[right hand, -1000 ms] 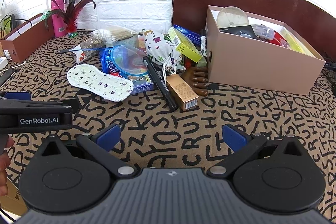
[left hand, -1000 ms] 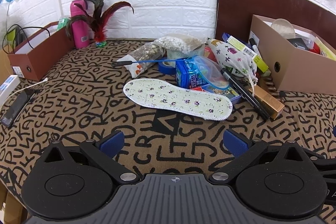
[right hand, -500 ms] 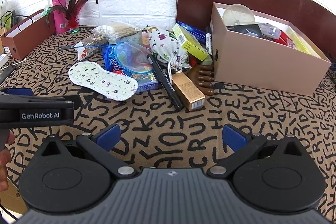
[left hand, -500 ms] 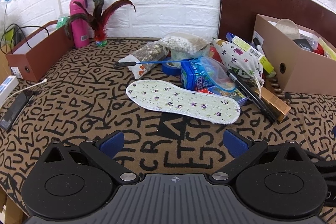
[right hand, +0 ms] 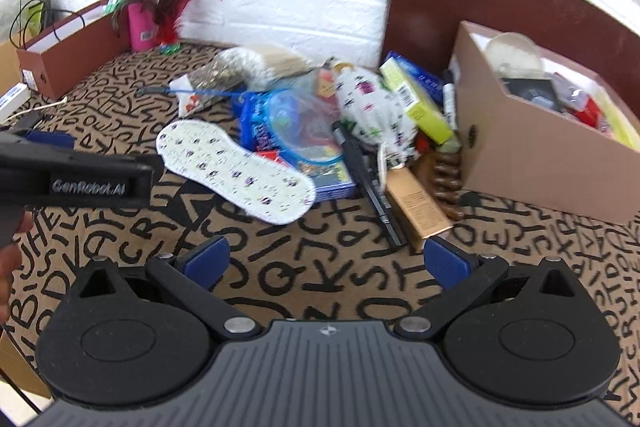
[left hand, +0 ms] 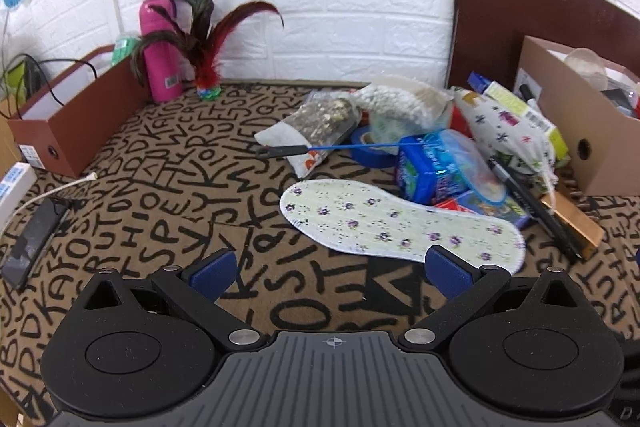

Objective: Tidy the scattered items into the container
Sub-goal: 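Move both grippers toward the white floral insole on the table, then close the left gripper on the edge of the white floral insole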

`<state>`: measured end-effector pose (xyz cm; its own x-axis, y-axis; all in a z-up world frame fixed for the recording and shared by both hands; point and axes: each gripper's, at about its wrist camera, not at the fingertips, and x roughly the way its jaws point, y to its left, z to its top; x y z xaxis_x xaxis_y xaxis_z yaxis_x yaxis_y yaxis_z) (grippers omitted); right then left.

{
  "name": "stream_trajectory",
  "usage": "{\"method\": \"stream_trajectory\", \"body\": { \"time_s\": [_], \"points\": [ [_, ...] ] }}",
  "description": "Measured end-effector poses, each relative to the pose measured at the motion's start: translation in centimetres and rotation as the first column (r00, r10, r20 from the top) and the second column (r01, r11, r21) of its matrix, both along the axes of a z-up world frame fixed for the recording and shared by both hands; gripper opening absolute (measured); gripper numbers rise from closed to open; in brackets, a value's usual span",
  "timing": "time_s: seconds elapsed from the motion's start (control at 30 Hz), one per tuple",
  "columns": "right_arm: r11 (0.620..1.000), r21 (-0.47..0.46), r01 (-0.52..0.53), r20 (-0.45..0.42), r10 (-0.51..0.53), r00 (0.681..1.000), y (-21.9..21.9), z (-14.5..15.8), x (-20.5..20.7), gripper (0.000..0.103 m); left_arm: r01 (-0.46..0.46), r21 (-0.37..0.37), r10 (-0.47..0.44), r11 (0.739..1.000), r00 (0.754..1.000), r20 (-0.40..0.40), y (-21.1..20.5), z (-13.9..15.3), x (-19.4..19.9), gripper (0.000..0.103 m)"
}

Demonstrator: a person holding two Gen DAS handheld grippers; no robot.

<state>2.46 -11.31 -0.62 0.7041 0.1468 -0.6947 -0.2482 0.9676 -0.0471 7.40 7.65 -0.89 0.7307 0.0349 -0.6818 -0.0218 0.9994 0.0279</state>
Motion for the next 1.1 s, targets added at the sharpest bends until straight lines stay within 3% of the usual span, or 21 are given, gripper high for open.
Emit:
{"method": "stream_trajectory", "body": {
  "time_s": [0.33,0.6,0.93,1.1],
  "points": [
    [0.999,-0.023,-0.028,-0.034,0.027,0.999,1.8,-2.6,3.5,0.103,-0.007,-0.063,0.002,0.998,0.997,-0.078,2.1,-3.5,4.8,0.103],
    [0.999,-0.027,-0.032,-0.077,0.03,0.997,2.2,-4.7,6.2,0.101,0.004,-0.069,-0.011,0.998,0.994,-0.112,2.9,-4.8,8.5,0.103],
    [1.0,0.007,-0.023,-0.114,0.024,0.993,2.0,-6.3,7.9,0.097,0.043,-0.105,-0.054,0.994,0.993,-0.107,3.0,-5.5,11.0,0.103],
    [0.999,0.024,-0.033,-0.109,0.036,0.993,1.9,-6.2,8.0,0.091,0.064,-0.108,-0.075,0.992,0.993,-0.095,2.9,-5.7,11.2,0.103]
  ]
}}
